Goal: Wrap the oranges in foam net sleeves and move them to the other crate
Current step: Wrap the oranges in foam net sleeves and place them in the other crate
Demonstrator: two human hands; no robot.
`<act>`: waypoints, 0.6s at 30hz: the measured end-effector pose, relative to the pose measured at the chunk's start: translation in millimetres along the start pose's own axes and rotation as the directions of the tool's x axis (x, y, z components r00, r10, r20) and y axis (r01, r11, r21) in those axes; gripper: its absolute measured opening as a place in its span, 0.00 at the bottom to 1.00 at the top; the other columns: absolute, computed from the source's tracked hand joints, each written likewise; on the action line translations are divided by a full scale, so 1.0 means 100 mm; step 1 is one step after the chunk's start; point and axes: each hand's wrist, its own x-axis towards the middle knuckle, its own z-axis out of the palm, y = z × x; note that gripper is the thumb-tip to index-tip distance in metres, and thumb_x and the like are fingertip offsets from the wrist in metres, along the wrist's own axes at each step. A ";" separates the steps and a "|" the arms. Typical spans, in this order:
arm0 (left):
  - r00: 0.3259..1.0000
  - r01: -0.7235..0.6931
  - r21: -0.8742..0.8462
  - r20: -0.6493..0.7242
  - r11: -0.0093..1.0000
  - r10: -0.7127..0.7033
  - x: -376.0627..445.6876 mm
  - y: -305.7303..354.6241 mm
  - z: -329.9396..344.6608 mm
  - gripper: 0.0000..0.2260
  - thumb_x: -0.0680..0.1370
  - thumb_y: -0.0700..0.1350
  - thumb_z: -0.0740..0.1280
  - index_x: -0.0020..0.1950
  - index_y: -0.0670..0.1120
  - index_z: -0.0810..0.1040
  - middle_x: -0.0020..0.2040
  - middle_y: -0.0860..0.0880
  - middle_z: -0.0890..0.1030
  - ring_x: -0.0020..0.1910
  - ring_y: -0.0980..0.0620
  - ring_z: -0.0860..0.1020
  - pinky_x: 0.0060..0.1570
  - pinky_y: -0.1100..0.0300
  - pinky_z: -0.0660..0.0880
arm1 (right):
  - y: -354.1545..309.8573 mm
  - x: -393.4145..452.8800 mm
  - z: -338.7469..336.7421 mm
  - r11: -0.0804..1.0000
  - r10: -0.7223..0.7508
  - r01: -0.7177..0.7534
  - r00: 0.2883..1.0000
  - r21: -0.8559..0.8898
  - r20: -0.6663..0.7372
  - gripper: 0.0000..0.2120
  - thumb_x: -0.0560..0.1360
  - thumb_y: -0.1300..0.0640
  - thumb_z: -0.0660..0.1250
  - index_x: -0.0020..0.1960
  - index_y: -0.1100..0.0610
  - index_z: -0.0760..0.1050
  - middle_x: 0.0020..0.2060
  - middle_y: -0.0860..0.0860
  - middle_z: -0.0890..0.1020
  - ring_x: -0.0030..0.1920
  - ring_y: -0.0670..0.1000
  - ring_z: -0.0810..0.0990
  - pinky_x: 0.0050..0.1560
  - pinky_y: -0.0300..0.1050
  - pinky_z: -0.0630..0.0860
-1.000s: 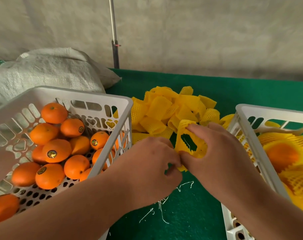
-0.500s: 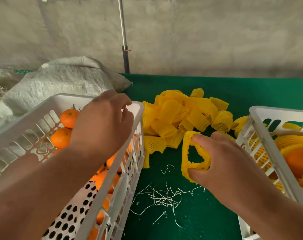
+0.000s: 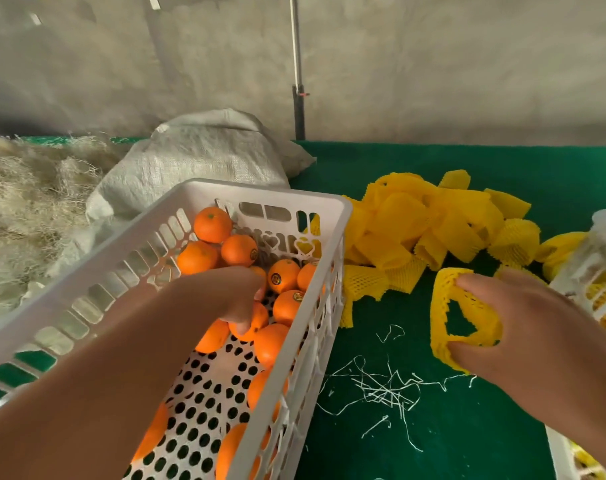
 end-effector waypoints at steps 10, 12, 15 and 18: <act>0.981 0.003 0.220 -0.191 0.975 0.041 0.09 0.13 0.25 0.26 0.73 0.43 0.76 0.68 0.52 0.71 0.59 0.49 0.70 0.45 0.51 0.71 0.30 0.59 0.63 | 0.09 0.01 0.01 1.000 -0.002 0.001 1.000 -0.016 -0.017 0.40 0.61 0.36 0.76 0.70 0.48 0.75 0.40 0.39 0.71 0.35 0.40 0.70 0.30 0.36 0.64; 0.979 0.011 0.207 -0.202 0.978 0.031 0.08 0.11 0.20 0.26 0.72 0.45 0.77 0.68 0.53 0.72 0.57 0.50 0.72 0.47 0.51 0.73 0.31 0.59 0.66 | 0.10 0.01 0.01 1.000 -0.008 0.008 1.000 -0.016 -0.014 0.40 0.61 0.34 0.74 0.71 0.46 0.73 0.41 0.39 0.71 0.36 0.40 0.70 0.30 0.38 0.66; 0.964 0.050 0.181 -0.267 0.982 0.000 0.02 0.10 0.06 0.30 0.69 0.49 0.79 0.68 0.55 0.71 0.55 0.52 0.74 0.50 0.51 0.76 0.35 0.58 0.71 | 0.07 0.02 0.02 1.000 -0.006 0.006 1.000 -0.019 0.006 0.41 0.62 0.33 0.71 0.73 0.43 0.70 0.43 0.39 0.72 0.38 0.39 0.70 0.32 0.39 0.66; 0.909 0.059 0.135 -0.417 0.989 0.003 -0.10 0.14 -0.17 0.31 0.69 0.52 0.77 0.70 0.57 0.69 0.59 0.53 0.75 0.53 0.51 0.76 0.34 0.57 0.71 | 0.04 0.02 0.01 1.000 -0.003 0.003 1.000 -0.008 0.026 0.42 0.64 0.33 0.71 0.76 0.41 0.67 0.44 0.37 0.70 0.41 0.37 0.70 0.35 0.34 0.64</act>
